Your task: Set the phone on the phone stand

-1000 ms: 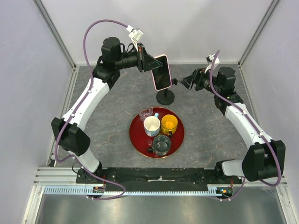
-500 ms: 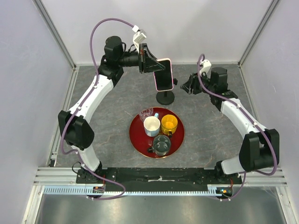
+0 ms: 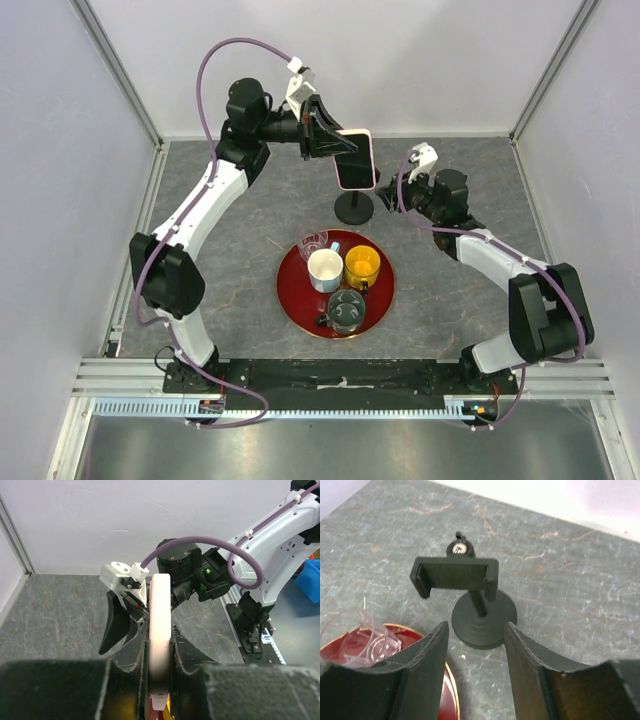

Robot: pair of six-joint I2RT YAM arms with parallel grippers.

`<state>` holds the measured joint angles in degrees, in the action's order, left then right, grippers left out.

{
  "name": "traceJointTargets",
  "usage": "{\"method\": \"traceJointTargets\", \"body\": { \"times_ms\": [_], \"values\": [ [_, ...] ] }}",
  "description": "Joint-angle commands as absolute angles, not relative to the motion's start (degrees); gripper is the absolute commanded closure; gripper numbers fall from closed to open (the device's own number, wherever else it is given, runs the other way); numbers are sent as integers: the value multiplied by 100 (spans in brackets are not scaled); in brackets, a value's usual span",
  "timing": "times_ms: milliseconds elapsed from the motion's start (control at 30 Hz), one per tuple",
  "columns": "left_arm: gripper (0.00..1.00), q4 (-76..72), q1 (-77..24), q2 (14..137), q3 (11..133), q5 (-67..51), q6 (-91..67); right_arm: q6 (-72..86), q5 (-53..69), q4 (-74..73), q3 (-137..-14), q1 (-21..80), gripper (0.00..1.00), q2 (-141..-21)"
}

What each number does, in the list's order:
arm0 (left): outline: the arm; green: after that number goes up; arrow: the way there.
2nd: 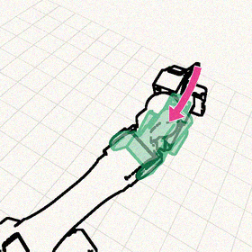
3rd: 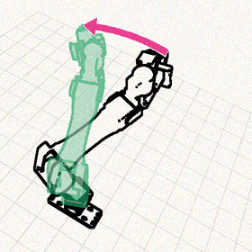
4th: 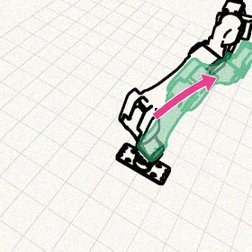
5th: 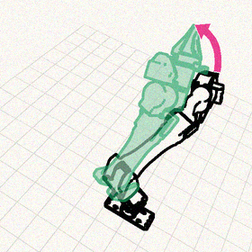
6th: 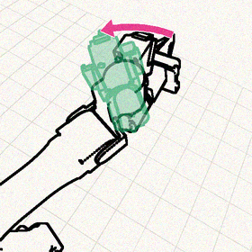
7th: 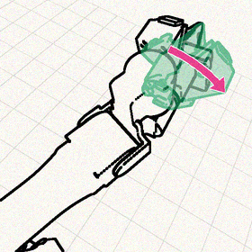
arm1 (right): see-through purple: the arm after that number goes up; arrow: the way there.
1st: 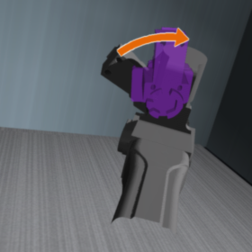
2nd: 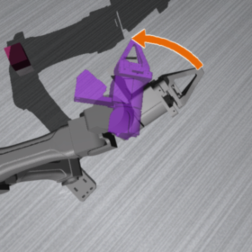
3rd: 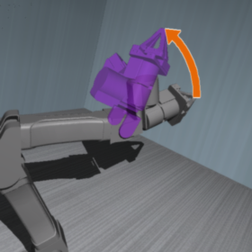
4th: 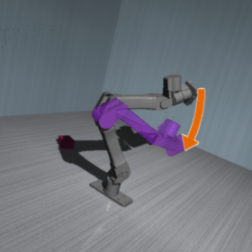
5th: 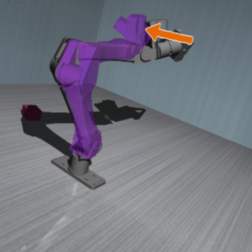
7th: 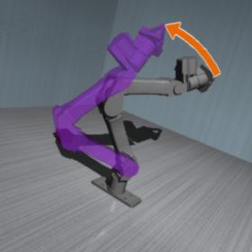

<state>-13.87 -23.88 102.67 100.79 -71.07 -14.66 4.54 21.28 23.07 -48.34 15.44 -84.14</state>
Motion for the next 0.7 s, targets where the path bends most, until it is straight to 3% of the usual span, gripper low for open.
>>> {"method": "traceJointTargets", "body": {
  "times_ms": [0, 667],
  "values": [
    [98, -1574, -2391, 10432, 10397, -7137, -1335, 343, 1653, 3427, -4816, 1600, 44, -8674],
    [98, -879, -2391, 10099, 10064, -6425, -686, 272, 1617, 3674, -5396, 1670, 53, -9387]
  ]
}}
